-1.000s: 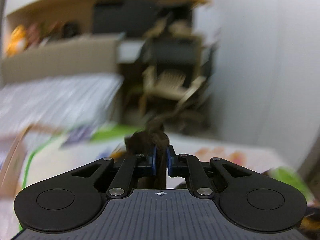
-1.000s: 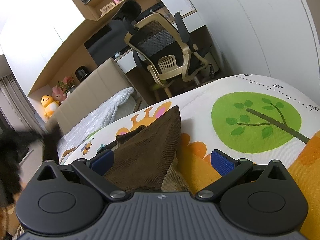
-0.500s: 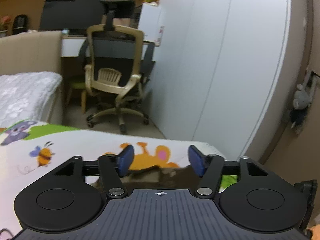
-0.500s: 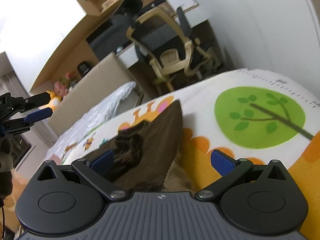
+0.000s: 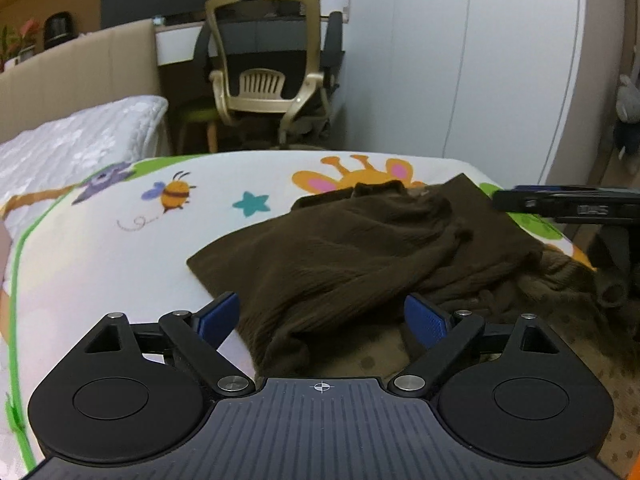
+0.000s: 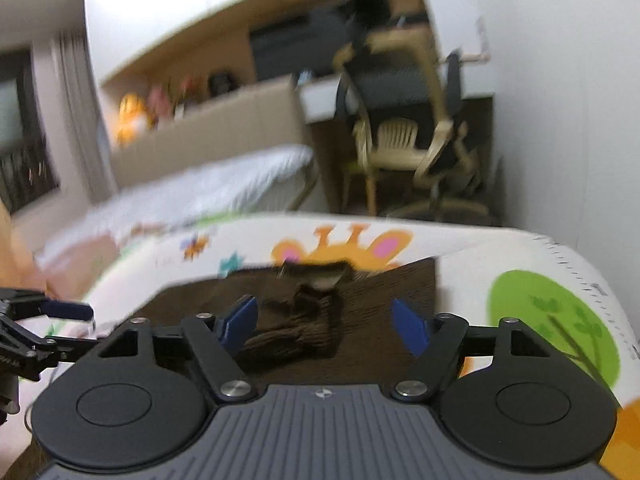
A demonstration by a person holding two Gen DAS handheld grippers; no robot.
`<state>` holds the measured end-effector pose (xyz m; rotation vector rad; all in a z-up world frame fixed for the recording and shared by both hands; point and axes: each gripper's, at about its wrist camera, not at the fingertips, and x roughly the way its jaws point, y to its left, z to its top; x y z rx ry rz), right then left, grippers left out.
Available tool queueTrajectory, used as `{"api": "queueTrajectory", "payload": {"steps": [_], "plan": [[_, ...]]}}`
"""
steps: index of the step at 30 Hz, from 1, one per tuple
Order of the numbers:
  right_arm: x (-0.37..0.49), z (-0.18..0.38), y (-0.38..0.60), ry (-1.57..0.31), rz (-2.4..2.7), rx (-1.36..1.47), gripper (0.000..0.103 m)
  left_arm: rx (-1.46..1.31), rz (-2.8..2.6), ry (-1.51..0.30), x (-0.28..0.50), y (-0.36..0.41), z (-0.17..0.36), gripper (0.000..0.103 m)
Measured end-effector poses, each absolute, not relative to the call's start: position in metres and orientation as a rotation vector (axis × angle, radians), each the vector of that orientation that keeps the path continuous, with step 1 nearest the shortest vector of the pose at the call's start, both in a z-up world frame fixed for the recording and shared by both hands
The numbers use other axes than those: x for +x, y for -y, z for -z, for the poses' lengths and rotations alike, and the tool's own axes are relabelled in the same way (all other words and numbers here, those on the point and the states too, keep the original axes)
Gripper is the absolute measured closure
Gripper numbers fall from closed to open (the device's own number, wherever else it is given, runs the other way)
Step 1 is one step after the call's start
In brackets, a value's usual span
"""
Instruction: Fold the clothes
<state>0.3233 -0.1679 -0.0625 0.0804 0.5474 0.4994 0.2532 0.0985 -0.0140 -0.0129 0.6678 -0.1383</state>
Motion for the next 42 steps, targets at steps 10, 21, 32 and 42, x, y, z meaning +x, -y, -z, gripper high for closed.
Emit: {"api": "queueTrajectory", "payload": {"steps": [10, 21, 32, 42], "plan": [[0.381, 0.088, 0.110, -0.722, -0.546, 0.048, 0.083, 0.142, 0.203, -0.518, 0.242, -0.067, 0.004, 0.009], [0.341, -0.017, 0.131, -0.597, -0.740, 0.223, 0.085, 0.571, 0.203, -0.245, 0.272, 0.042, 0.016, 0.026], [0.328, 0.007, 0.129, -0.479, -0.558, 0.048, 0.056, 0.098, -0.033, -0.246, 0.288, -0.090, -0.054, 0.095], [0.318, 0.084, -0.012, -0.637, -0.799, -0.438, 0.047, -0.109, -0.059, -0.254, 0.260, -0.156, -0.063, 0.095]]}}
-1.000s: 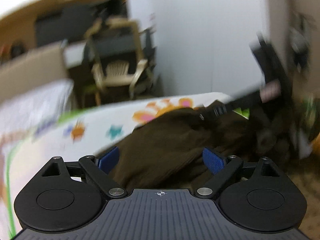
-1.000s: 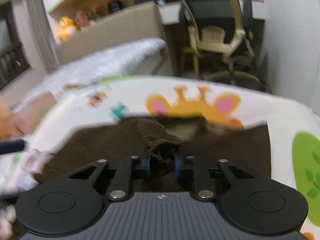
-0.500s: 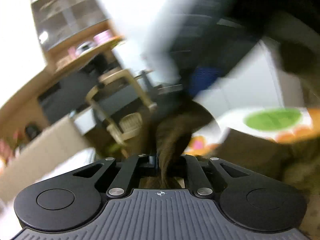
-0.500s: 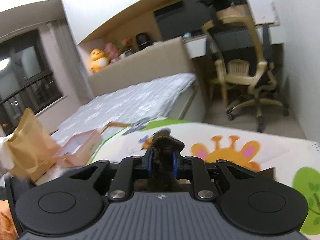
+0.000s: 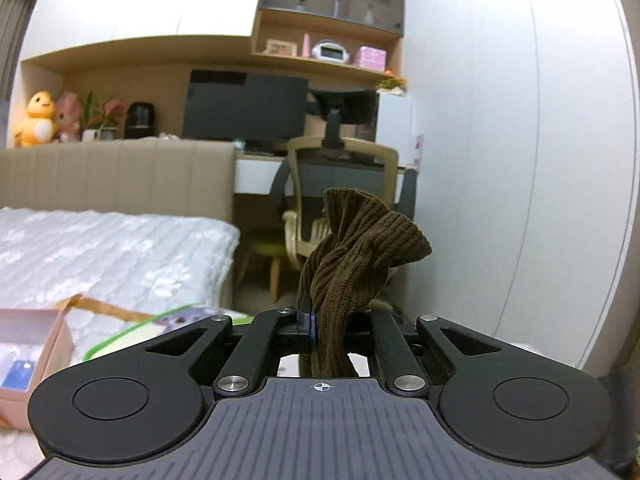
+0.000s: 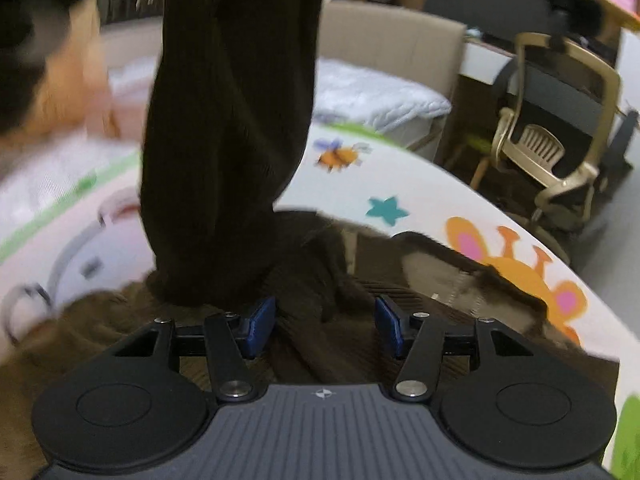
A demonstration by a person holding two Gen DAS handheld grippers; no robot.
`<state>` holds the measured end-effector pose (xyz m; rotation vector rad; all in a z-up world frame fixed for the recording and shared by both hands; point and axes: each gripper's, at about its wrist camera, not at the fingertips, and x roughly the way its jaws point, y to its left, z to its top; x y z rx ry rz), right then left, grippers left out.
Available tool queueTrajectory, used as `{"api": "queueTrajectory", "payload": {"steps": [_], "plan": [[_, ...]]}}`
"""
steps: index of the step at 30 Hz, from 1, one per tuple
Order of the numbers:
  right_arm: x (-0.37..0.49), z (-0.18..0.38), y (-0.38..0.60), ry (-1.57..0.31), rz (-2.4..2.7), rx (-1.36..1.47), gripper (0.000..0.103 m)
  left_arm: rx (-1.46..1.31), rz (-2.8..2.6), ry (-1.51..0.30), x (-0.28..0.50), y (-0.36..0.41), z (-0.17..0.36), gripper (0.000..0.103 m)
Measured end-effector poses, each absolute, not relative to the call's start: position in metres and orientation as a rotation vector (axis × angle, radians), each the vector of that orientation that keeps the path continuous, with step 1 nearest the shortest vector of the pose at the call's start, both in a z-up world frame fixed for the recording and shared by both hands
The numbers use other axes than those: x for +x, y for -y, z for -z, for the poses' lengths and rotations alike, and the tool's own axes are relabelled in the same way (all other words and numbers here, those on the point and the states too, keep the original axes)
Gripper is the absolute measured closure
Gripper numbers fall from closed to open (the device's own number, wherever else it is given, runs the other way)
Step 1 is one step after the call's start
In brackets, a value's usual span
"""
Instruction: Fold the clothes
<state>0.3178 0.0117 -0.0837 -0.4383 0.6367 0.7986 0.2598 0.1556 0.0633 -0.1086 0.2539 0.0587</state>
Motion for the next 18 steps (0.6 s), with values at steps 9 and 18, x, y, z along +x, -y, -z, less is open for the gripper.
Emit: {"api": "queueTrajectory", "payload": {"steps": [9, 18], "plan": [[0.298, 0.083, -0.007, -0.627, -0.854, -0.472, 0.043, -0.284, -0.065, -0.268, 0.233, -0.219, -0.041, 0.095], [0.312, 0.053, -0.014, -0.514, -0.757, -0.405, 0.090, -0.301, -0.062, -0.258, 0.232, -0.229, -0.043, 0.095]]}}
